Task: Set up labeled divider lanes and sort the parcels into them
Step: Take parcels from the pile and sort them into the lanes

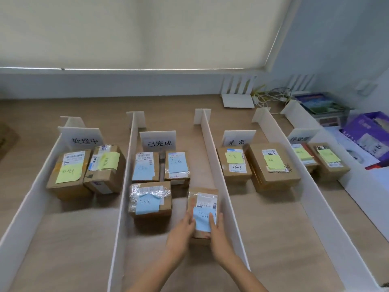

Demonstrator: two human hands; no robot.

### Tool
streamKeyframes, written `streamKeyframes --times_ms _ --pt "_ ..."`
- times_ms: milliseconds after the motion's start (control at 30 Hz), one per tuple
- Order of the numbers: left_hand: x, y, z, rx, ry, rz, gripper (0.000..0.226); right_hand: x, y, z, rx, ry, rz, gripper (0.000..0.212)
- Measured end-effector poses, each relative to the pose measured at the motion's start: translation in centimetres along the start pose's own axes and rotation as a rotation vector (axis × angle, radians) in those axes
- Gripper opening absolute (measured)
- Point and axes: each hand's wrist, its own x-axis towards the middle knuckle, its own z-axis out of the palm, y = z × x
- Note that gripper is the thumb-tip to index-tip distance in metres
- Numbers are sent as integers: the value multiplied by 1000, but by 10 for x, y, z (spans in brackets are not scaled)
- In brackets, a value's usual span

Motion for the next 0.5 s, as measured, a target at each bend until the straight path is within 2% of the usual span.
streamKeyframes --times_ms 67,167,233,300,433,500 --pt "19 8 -13 68 -84 -58 50 9 3 1 58 46 31 67" --pt "36 13 -22 138 -103 -120 42 27 9 -2 68 0 39 65" --pt "44 16 -23 146 -65 -141 37 40 8 -8 -62 12 -28 62" --pt "53 17 -21 156 -18 -160 40 49 3 -18 -78 13 -25 61" --pt "75 22 -23 177 -22 -212 47 77 6 -21 -296 53 -198 80" --pt "87 27 -27 217 -22 -252 47 88 7 -22 -337 -24 -212 80"
